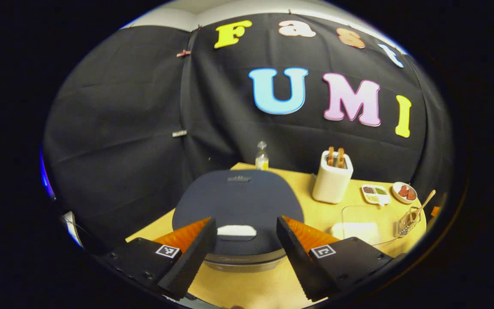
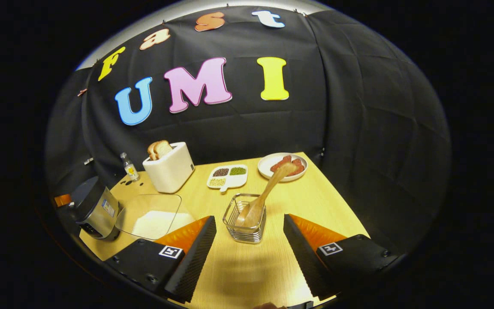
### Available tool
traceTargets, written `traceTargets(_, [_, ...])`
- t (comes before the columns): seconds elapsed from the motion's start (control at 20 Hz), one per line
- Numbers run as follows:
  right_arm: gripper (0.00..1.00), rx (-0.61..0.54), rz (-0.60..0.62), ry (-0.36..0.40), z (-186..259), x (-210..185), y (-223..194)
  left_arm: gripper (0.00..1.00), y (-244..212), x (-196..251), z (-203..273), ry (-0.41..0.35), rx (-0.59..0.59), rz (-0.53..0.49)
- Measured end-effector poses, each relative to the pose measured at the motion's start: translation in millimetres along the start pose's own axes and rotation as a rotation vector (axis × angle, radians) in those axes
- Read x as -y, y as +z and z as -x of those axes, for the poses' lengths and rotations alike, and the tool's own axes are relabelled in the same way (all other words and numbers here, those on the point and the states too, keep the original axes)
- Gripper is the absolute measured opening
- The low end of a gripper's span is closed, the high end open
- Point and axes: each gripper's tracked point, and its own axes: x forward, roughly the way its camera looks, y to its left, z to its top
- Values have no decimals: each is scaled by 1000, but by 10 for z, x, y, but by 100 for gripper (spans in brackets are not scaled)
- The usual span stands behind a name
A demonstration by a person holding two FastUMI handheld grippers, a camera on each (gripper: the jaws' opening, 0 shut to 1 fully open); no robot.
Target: Close the left gripper, press the button to open the rice cooker; take a wooden spoon from the chopstick holder with the right hand, scoop a spoonful of rice and pour it into the rice cooker, then put the wooden spoon back into the chopstick holder.
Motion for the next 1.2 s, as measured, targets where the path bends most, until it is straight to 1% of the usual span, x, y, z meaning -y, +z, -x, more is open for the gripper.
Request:
traceTargets(0.1, [99,46,-11,1,203,-115,166,95,340,221,209,-59,99,-29])
traceTargets(0.25, [98,138,-8,7,535,-366,533,95,677,504,636,-161,200,-7])
traceTargets(0.45, [98,277,41,-8,1135,-628,930,95,912,724,1235,-288,296,-30])
traceTargets(0.55, [98,313,61,-10,1416,-740,938,95,922,796,1484,-348,310,-22])
traceTargets(0.6, [98,320,74,-12,1514,-787,898,93,911,826,1580,-373,312,-17])
traceTargets(0.8, [98,314,117,-20,1836,-883,669,95,757,761,1774,-410,292,7])
traceTargets(0.85, [98,309,107,-15,1871,-917,638,93,740,725,1780,-410,290,5])
traceTargets(0.9, [98,307,91,-11,1908,-928,643,93,737,699,1786,-410,290,-2])
traceTargets(0.95, [98,313,74,-12,1933,-936,667,95,747,688,1791,-411,290,-10])
traceTargets(1.1, [98,340,38,-29,1958,-886,765,95,724,641,1772,-405,286,-21])
traceTargets(1.2, [98,337,22,-38,1925,-854,747,95,682,632,1792,-397,279,-21])
